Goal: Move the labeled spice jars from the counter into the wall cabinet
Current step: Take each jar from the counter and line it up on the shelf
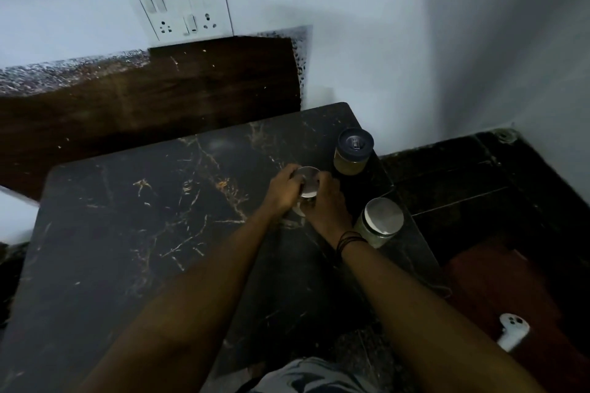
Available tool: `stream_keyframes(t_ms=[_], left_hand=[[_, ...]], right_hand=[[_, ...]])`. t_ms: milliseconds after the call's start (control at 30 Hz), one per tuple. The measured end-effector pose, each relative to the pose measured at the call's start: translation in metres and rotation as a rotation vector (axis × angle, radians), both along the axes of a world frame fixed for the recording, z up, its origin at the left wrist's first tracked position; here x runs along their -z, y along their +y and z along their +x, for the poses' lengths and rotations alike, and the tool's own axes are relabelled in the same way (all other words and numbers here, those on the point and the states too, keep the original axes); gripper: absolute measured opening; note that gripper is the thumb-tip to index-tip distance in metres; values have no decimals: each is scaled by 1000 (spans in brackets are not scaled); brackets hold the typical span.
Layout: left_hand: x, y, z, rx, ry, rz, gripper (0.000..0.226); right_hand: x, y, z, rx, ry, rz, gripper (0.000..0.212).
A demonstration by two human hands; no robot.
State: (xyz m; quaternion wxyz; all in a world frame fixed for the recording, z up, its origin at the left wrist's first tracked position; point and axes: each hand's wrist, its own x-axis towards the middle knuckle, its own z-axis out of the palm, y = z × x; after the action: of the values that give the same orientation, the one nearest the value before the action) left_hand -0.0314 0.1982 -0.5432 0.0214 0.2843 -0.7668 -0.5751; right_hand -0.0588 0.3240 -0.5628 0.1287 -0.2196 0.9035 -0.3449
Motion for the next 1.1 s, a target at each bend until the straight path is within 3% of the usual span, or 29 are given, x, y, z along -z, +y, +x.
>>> stream_keyframes(t_ms=[133, 267, 500, 633, 733, 1100], left_hand=[[-7, -9, 10, -129, 71, 102, 33], [-11, -18, 15, -187, 90, 99, 29], [-15, -27, 29, -287, 180, 233, 12], [-13, -30, 46, -276, 230, 374, 29], [-10, -25, 55, -286, 227, 420, 32], [-13, -19, 71, -339, 249, 494, 22]], right_hand=[[-10, 1, -7, 13, -80, -272, 71], [-19, -1, -12, 77, -130, -458, 47], [-28, -12, -2, 120, -251, -583, 33], [-38, -18, 4, 93, -440, -665, 42], [-42, -18, 12, 3, -562, -731, 37], [-34, -17, 20, 177, -579, -742, 23]])
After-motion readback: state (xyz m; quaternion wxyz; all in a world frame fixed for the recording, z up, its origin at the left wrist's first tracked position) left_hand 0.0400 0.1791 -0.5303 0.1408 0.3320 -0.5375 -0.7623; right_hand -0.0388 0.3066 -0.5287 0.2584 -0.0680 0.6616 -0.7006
